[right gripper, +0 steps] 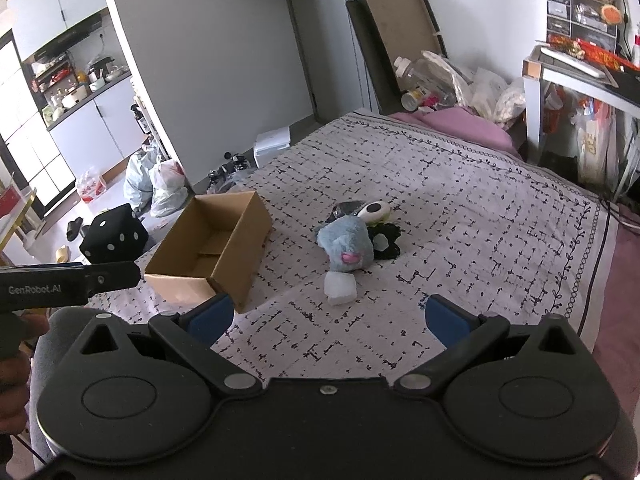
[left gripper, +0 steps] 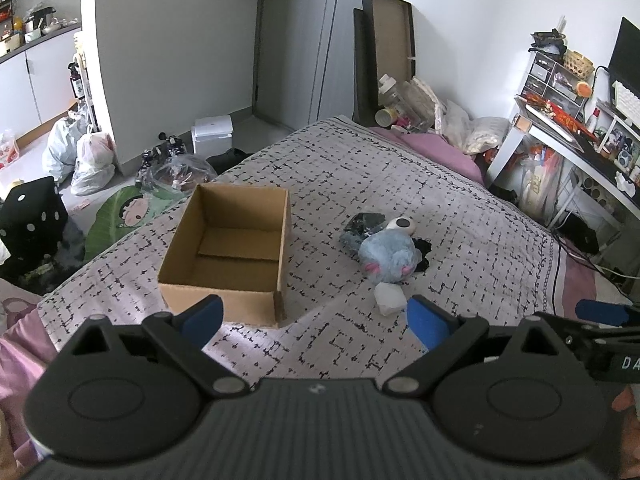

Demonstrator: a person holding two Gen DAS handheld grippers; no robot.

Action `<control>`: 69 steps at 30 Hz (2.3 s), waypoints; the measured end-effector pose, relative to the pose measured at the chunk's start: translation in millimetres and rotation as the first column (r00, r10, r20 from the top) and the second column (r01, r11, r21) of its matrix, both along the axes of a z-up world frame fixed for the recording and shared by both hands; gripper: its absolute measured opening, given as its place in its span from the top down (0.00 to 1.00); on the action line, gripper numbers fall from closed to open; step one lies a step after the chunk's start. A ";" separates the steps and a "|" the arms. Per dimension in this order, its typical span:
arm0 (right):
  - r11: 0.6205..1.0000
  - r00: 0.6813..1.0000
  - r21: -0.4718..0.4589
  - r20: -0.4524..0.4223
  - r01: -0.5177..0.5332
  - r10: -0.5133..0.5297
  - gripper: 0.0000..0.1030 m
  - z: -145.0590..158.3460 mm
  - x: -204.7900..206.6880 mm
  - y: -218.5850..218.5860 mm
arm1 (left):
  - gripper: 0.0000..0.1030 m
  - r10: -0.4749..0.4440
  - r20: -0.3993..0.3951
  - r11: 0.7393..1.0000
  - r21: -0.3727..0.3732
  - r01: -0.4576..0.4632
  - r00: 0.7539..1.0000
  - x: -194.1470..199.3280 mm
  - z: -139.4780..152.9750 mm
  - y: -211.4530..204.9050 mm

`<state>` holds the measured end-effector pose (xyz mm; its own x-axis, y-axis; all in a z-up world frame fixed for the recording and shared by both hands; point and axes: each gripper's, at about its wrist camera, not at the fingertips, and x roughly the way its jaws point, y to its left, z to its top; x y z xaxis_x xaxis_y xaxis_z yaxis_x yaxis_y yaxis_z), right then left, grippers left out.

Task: Organize soft objects
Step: 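Move the left tool down to the light blue plush and close on it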

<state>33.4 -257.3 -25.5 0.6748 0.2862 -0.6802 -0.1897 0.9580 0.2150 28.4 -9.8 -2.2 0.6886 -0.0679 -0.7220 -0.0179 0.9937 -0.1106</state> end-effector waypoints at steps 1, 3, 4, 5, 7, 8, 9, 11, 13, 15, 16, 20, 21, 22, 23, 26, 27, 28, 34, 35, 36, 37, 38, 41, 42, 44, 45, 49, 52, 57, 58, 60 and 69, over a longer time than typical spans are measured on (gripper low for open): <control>1.000 1.000 0.009 0.000 0.012 -0.012 0.00 -1.5 2.6 -2.9 | 0.05 -0.001 -0.001 1.000 0.001 0.001 1.000 2.8 -1.0 -1.2; 0.999 0.999 0.030 -0.012 0.035 -0.034 0.00 -5.1 8.3 -9.3 | 0.05 -0.003 -0.006 1.000 0.001 0.003 1.000 7.5 -3.5 -3.0; 0.998 0.999 0.041 -0.021 0.042 -0.042 0.00 -7.3 11.7 -12.3 | 0.05 -0.002 -0.008 1.000 0.001 0.002 1.000 10.3 -4.8 -4.4; 0.998 0.999 0.047 -0.026 0.042 -0.041 0.00 -9.2 14.4 -14.5 | 0.05 0.002 -0.011 1.000 0.003 -0.002 1.000 12.8 -6.2 -5.1; 0.998 0.999 0.052 -0.028 0.042 -0.041 0.00 -12.6 19.0 -17.8 | 0.05 0.014 -0.016 1.000 0.003 -0.014 1.000 18.2 -9.1 -5.5; 0.997 0.999 0.058 -0.031 0.045 -0.043 0.00 -14.6 21.7 -19.7 | 0.05 0.018 -0.015 1.000 -0.002 -0.018 1.000 20.5 -10.0 -5.0; 0.997 0.998 0.065 -0.035 0.048 -0.046 0.00 -16.5 24.0 -21.3 | 0.05 0.023 -0.014 1.000 -0.008 -0.024 1.000 23.4 -11.3 -4.7; 0.995 0.997 0.085 -0.051 0.057 -0.053 0.00 -21.0 31.3 -24.5 | 0.05 0.035 -0.021 0.999 -0.013 -0.035 0.999 31.1 -14.0 -5.2; 0.992 0.996 0.103 -0.068 0.071 -0.064 0.00 -25.5 39.8 -27.3 | 0.05 0.040 -0.028 0.999 -0.019 -0.041 0.999 38.1 -16.8 -6.3; 0.991 0.994 0.109 -0.077 0.081 -0.073 0.00 -30.0 47.9 -29.4 | 0.05 0.038 -0.031 0.999 -0.024 -0.039 0.999 44.7 -18.9 -7.7; 0.990 0.994 0.111 -0.078 0.084 -0.076 0.00 -31.3 51.1 -29.8 | 0.05 0.036 -0.033 0.999 -0.023 -0.037 0.999 47.8 -20.0 -9.1; 0.987 0.993 0.127 -0.076 0.095 -0.086 0.00 -35.7 65.2 -32.1 | 0.06 0.033 -0.048 0.999 -0.017 -0.034 0.998 62.0 -24.5 -14.9; 0.986 0.993 0.139 -0.079 0.097 -0.086 0.00 -36.3 69.4 -33.5 | 0.06 0.031 -0.053 0.999 -0.019 -0.032 0.998 66.3 -25.3 -16.4; 0.984 0.993 0.148 -0.082 0.101 -0.089 0.00 -36.7 73.4 -34.5 | 0.06 0.030 -0.056 0.999 -0.019 -0.031 0.998 69.4 -26.2 -18.1; 0.982 0.992 0.155 -0.084 0.105 -0.092 0.00 -36.9 76.9 -35.4 | 0.06 0.027 -0.059 0.999 -0.018 -0.028 0.998 73.4 -26.2 -19.9; 0.976 0.990 0.187 -0.096 0.116 -0.099 0.00 -39.3 87.9 -39.8 | 0.06 0.021 -0.055 1.000 -0.013 -0.022 0.998 83.0 -25.2 -25.6; 0.972 0.990 0.202 -0.099 0.121 -0.102 0.00 -40.6 90.8 -41.9 | 0.06 0.019 -0.052 1.000 -0.011 -0.019 0.998 87.3 -24.7 -27.7; 0.968 0.989 0.216 -0.102 0.126 -0.106 0.00 -41.8 93.6 -43.7 | 0.06 0.018 -0.050 1.000 -0.012 -0.018 0.999 90.6 -24.3 -29.4; 0.946 0.982 0.281 -0.135 0.165 -0.132 0.02 -54.1 118.0 -55.8 | 0.08 0.021 -0.047 0.999 -0.026 -0.023 0.999 114.2 -30.7 -38.1; 0.941 0.980 0.291 -0.141 0.173 -0.137 0.04 -57.1 122.0 -57.6 | 0.08 0.020 -0.045 0.999 -0.030 -0.021 0.999 117.3 -32.9 -38.9; 0.937 0.979 0.299 -0.149 0.181 -0.141 0.07 -60.2 126.3 -59.1 | 0.08 0.023 -0.049 0.999 -0.029 -0.024 0.999 121.4 -35.8 -40.4; 0.932 0.975 0.307 -0.163 0.193 -0.148 0.08 -64.1 131.2 -60.3 | 0.08 0.028 -0.054 0.999 -0.027 -0.030 0.998 124.5 -38.6 -41.1; 0.927 0.972 0.314 -0.176 0.207 -0.158 0.10 -68.2 135.3 -61.4 | 0.09 0.030 -0.058 0.999 -0.030 -0.032 0.998 128.1 -41.6 -42.2; 0.903 0.960 0.351 -0.213 0.250 -0.183 0.18 -82.7 145.8 -65.3 | 0.13 0.026 -0.072 0.999 -0.033 -0.029 0.997 139.3 -49.0 -47.3; 0.895 0.957 0.362 -0.222 0.259 -0.187 0.20 -87.5 148.2 -66.4 | 0.15 0.025 -0.077 0.999 -0.036 -0.028 0.997 143.0 -51.5 -49.1; 0.888 0.952 0.368 -0.236 0.274 -0.196 0.24 -97.3 151.9 -68.1 | 0.20 0.021 -0.089 0.998 -0.049 -0.026 0.996 149.4 -56.6 -52.7; 0.885 0.950 0.370 -0.240 0.282 -0.202 0.27 -102.1 153.0 -69.2 | 0.25 0.019 -0.098 0.998 -0.058 -0.025 0.995 153.5 -59.3 -55.2; 0.874 0.941 0.378 -0.262 0.306 -0.216 0.35 -118.4 158.9 -74.7 | 0.37 -0.008 -0.109 0.997 -0.075 0.000 0.994 167.3 -70.4 -68.0; 0.870 0.935 0.374 -0.274 0.321 -0.227 0.37 -127.5 165.2 -77.0 | 0.44 -0.026 -0.114 0.996 -0.088 0.015 0.993 176.9 -79.8 -77.7; 0.860 0.928 0.388 -0.299 0.331 -0.223 0.46 -140.9 176.3 -79.0 | 0.61 -0.037 -0.128 0.995 -0.095 0.025 0.991 192.4 -95.0 -94.0; 0.857 0.927 0.394 -0.303 0.333 -0.221 0.47 -142.7 177.3 -79.2 | 0.63 -0.039 -0.133 0.995 -0.099 0.026 0.990 195.4 -97.6 -96.2; 0.855 0.926 0.396 -0.308 0.334 -0.219 0.48 -144.9 178.2 -79.2 | 0.64 -0.047 -0.145 0.993 -0.112 0.031 0.988 202.8 -103.0 -101.9; 0.835 0.908 0.406 -0.346 0.373 -0.237 0.67 -156.7 181.7 -85.8 | 0.66 -0.077 -0.156 0.991 -0.121 0.058 0.985 225.7 -117.9 -125.8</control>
